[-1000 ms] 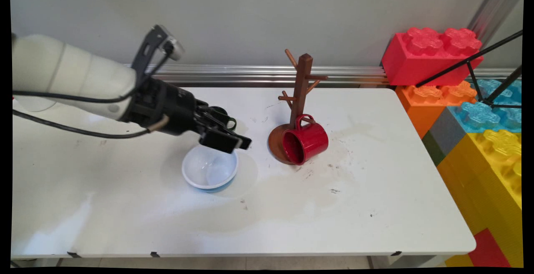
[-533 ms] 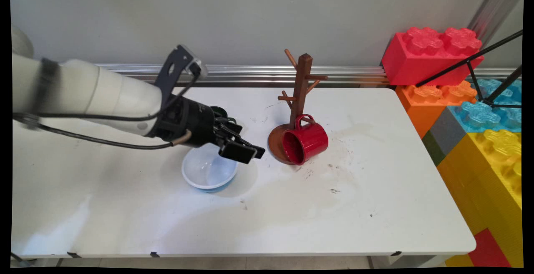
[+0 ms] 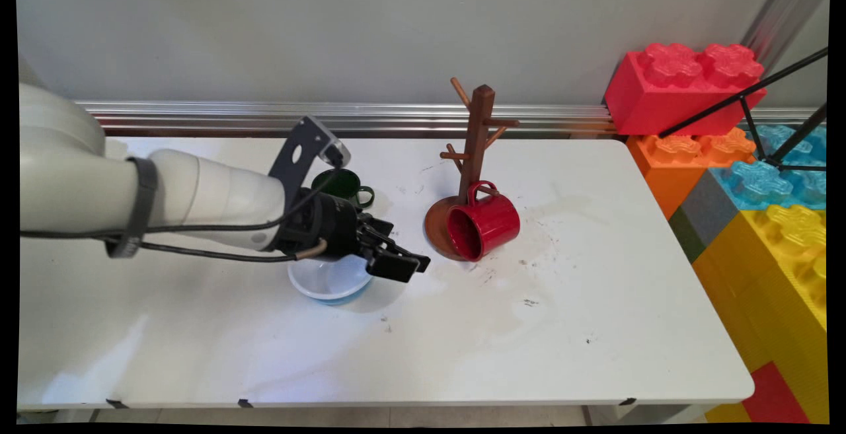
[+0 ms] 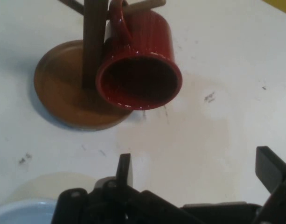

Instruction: Pick up the red mug from the rack, then place the picked object on the table

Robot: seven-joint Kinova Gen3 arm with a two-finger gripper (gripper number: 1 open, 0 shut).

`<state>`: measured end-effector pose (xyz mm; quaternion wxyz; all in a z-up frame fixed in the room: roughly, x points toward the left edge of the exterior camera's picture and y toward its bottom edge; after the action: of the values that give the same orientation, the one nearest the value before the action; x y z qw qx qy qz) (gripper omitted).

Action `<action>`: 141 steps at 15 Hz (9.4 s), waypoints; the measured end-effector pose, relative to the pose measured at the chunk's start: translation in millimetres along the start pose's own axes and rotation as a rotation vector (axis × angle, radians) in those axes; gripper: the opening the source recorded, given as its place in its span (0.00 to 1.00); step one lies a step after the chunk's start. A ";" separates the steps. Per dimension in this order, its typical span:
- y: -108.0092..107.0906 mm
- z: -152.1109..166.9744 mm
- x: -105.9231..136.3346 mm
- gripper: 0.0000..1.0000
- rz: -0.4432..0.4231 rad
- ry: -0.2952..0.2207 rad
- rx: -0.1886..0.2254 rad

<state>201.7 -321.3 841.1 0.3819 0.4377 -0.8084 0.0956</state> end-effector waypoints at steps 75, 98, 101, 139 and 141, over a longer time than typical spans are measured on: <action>22.1 119.8 6.2 0.00 -0.195 0.209 -0.100; 71.3 25.6 73.2 0.00 -0.162 0.074 -0.148; 72.2 11.6 92.4 0.00 -0.149 0.047 -0.152; 93.9 34.8 138.2 0.00 0.274 -0.629 0.036; 94.9 42.3 135.0 0.00 0.288 -0.650 0.043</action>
<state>61.1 -370.8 923.6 0.0780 0.3347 -0.9388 0.0209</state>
